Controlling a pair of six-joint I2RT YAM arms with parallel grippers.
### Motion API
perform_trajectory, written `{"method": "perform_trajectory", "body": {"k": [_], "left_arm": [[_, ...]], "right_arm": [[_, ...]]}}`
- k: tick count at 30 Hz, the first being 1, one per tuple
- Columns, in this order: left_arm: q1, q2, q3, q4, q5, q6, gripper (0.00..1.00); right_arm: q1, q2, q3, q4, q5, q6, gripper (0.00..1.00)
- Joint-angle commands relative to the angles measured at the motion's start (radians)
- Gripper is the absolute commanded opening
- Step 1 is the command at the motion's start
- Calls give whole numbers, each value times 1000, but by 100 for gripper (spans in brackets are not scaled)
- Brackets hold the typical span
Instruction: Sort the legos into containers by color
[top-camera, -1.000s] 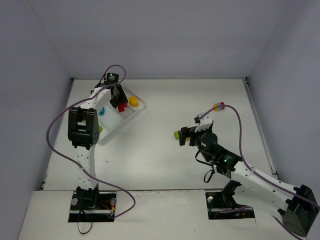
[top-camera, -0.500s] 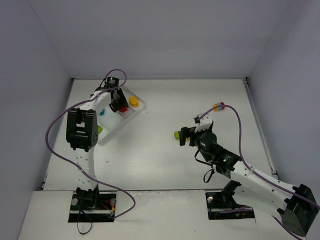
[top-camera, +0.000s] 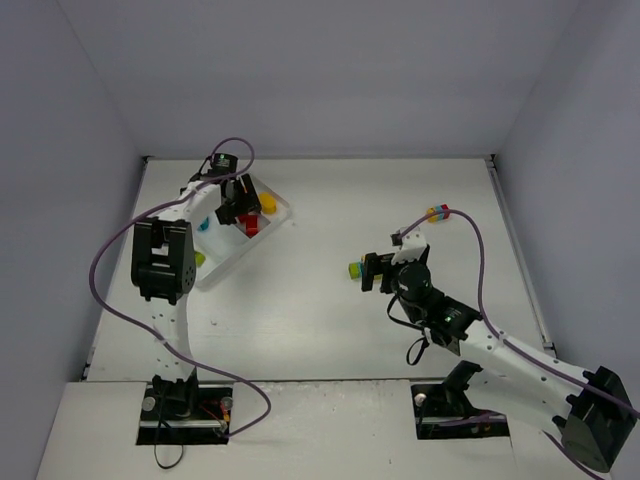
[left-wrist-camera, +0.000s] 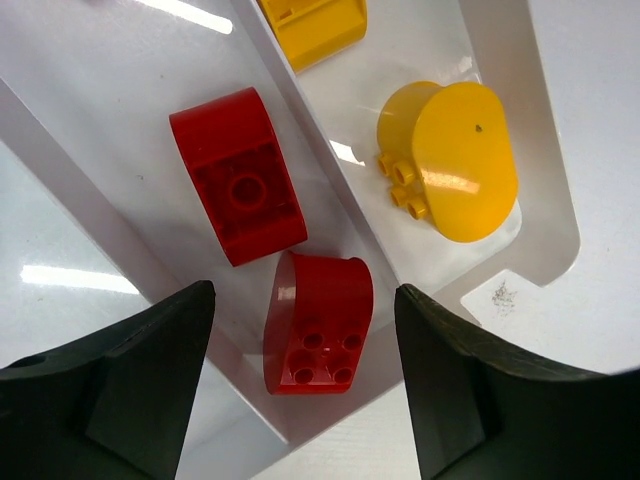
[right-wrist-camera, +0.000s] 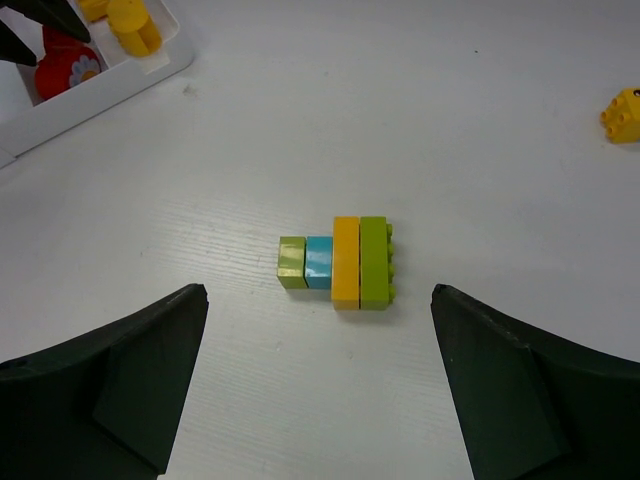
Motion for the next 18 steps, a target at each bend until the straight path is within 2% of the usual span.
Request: {"method": "perform_trajectory", "body": {"k": [1,6,10,12,18], "left_arm": [[-6,-137,62,-9,-18,34,67],[-31,-246,90,-53,-31,81,67],[-83,-410,81,-86,-36,170,67],[-109,-476,29,-78,-13,199,67],[-224,-722,-186,-64,85,304,67]], "right_arm": [[-14,7,70,1,70,62,90],[-57,61,147,-91,102,157,84],[-142,147,213,-186,-24,209,80],[-190,197,230,-203,-73,214,78],[-206,341,296,-255,-157,153,74]]}}
